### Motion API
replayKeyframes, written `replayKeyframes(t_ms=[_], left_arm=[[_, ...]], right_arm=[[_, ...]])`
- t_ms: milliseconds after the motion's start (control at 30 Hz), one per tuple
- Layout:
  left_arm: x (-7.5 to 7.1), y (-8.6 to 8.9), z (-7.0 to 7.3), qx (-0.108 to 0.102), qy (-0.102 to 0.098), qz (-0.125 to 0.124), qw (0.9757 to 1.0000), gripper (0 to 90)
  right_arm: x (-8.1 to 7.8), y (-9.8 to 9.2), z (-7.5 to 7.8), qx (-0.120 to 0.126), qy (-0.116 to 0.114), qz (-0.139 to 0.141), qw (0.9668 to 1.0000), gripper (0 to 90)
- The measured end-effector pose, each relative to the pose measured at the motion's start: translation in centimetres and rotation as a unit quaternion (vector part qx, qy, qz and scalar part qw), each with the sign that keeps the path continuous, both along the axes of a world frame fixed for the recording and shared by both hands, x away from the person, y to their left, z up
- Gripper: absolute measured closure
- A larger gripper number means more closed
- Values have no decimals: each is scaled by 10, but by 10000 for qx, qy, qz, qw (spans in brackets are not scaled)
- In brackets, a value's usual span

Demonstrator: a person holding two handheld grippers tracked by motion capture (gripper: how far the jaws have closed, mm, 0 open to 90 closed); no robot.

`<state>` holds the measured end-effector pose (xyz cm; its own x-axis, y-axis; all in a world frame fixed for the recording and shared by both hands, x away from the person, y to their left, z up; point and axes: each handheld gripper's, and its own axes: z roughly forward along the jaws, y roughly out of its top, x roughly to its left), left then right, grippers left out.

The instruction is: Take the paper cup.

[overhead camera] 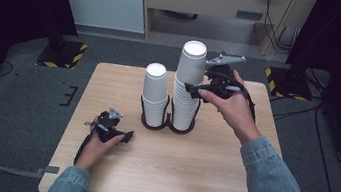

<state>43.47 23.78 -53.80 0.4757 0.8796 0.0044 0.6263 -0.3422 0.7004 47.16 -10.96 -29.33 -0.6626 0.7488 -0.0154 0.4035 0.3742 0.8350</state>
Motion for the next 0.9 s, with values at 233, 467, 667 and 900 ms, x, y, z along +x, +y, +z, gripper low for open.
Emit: replayKeyframes(t_ms=[233,467,667,900], left_arm=[[0,0,0,-7,-3,4,10000,0],[0,0,0,-4,4,1,10000,0],[0,0,0,-9,-1,2,10000,0],[0,0,0,-3,3,1,10000,0]], right_arm=[[9,10,8,-33,-59,-42,10000,40],[20,19,10,-27,-79,-76,9999,40],[26,26,10,-110,-125,-74,9998,40],[33,31,8,-104,-106,-124,9998,46]])
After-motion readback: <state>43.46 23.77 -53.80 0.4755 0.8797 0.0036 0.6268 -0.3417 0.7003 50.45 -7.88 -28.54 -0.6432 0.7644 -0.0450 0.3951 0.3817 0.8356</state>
